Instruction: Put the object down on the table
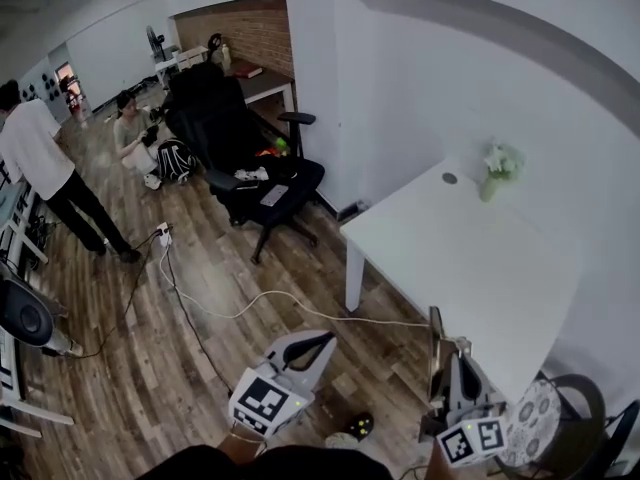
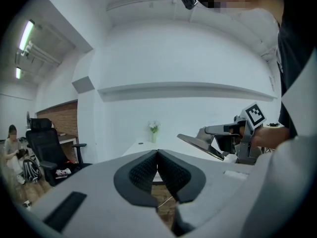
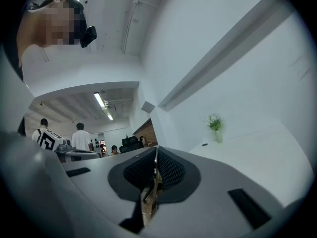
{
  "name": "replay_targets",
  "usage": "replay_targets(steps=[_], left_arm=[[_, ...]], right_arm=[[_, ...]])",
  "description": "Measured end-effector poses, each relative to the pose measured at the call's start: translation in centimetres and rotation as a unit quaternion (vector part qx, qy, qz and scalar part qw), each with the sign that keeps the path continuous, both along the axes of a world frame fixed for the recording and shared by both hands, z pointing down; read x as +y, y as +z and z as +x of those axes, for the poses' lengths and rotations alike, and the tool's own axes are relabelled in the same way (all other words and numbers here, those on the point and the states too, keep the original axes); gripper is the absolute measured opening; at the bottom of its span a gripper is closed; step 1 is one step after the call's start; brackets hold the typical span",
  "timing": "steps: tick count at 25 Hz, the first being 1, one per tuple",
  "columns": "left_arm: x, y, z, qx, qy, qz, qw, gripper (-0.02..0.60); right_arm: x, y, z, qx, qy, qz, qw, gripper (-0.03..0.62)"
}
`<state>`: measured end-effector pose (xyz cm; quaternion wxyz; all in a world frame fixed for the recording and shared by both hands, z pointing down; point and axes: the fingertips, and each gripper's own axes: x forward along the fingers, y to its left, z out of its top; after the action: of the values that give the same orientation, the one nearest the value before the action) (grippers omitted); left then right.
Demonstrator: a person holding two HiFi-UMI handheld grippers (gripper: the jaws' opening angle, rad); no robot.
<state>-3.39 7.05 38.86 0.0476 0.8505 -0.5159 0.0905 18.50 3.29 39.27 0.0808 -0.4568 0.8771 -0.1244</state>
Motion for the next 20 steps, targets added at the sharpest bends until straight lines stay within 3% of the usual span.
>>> replay_targets(steps=[9,20], left_arm=[[-4.5,0.2,2.3,-0.014,-0.036,-0.004,0.9992,-0.005],[-8.6,1.3,3.0,-0.005,-0.038,-0.011,0.9992,-0.005]], right_arm=[[-5.9,0.3,1.9,-0.001,-0.033,-0.002,0.999,0.011],[-9.7,1.2,2.2,0.005,-0.042,-0.009,0.999,0.01]])
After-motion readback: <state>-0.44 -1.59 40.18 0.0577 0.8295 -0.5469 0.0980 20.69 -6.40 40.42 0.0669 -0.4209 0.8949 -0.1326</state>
